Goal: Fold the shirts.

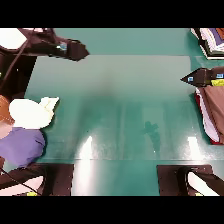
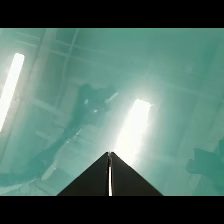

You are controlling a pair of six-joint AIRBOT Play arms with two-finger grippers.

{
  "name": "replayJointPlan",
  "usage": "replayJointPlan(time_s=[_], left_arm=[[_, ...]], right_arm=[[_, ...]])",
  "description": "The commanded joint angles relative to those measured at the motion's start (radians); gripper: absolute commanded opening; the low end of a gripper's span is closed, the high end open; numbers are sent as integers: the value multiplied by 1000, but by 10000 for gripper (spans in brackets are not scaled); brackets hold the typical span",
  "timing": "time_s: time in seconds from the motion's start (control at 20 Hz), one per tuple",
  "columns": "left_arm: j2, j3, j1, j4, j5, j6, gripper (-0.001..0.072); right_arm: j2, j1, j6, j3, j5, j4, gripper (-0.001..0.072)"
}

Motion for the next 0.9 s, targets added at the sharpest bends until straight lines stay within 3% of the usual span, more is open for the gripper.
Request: replayJointPlan(time_s=[0.0,0.2,0.35,0.45,0.5,0.55,0.85], left_arm=[[56,-15,126,140,-240,-6,22],[187,-203,326,365,-317,-24,22],[206,-365,455,393,-339,-23,31],[206,-479,503,393,-298,-33,633],[206,-538,515,399,-261,-55,648],[206,-589,520,400,-232,-58,602],[206,-789,520,403,-117,-105,602]], right_arm=[[0,1,4,1,0,1,19],[0,1,4,1,-10,1,19],[0,1,4,1,-13,1,20],[0,1,5,1,-13,1,19],[-1,1,4,1,-14,1,20],[-1,1,4,1,-18,0,20],[-1,1,4,1,-38,1,19]])
